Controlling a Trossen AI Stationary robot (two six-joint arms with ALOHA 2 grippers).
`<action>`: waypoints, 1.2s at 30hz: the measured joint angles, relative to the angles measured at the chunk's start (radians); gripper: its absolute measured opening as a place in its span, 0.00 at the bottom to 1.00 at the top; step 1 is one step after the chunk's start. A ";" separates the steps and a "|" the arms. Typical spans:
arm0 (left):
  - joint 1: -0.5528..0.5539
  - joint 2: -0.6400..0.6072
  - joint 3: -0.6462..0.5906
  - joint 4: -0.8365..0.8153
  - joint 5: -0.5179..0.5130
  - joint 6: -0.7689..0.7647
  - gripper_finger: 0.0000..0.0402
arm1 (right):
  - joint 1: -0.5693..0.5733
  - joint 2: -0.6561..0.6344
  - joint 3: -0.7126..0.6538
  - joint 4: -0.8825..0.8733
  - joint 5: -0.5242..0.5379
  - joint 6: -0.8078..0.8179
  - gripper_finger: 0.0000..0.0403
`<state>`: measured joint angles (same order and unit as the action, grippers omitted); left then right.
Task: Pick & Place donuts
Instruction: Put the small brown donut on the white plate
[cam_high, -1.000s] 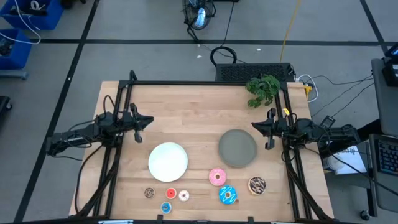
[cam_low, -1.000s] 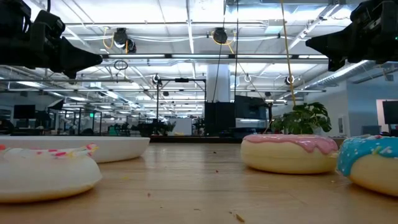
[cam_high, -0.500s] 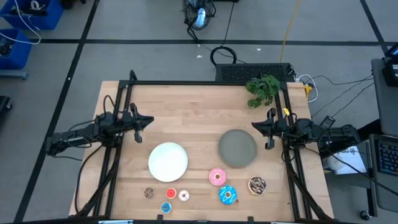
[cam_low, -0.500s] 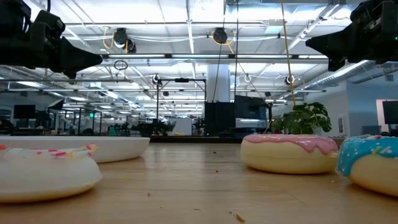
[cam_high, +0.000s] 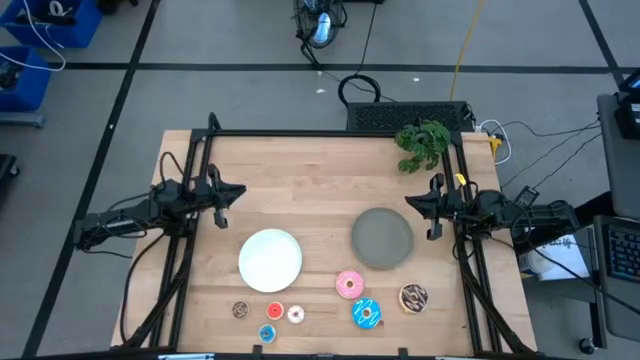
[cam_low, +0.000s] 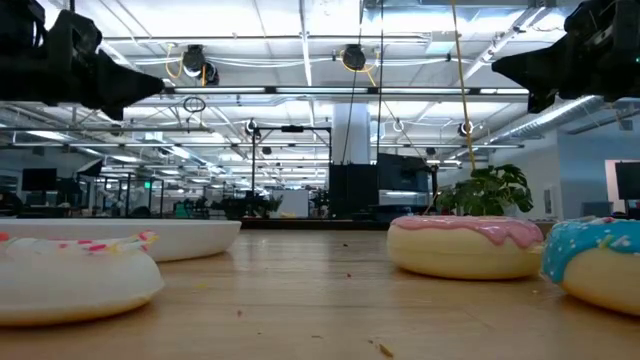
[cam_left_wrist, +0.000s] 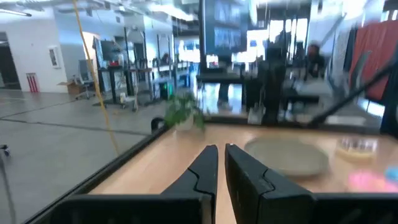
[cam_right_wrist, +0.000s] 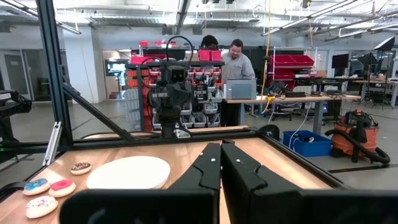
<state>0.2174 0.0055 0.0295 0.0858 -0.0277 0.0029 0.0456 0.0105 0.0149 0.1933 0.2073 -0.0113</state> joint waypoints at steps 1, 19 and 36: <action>0.000 0.000 0.000 0.003 0.001 -0.037 0.09 | 0.000 0.000 0.000 -0.002 0.000 0.000 0.00; -0.004 0.001 -0.001 0.094 0.027 -0.342 0.09 | 0.000 0.000 0.000 -0.010 0.000 -0.086 0.00; -0.004 0.001 -0.001 -0.026 0.018 -0.413 0.09 | 0.000 0.000 0.000 -0.009 0.000 -0.076 0.00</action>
<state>0.2138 0.0063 0.0280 0.0597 -0.0101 -0.4101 0.0456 0.0109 0.0149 0.1840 0.2077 -0.0876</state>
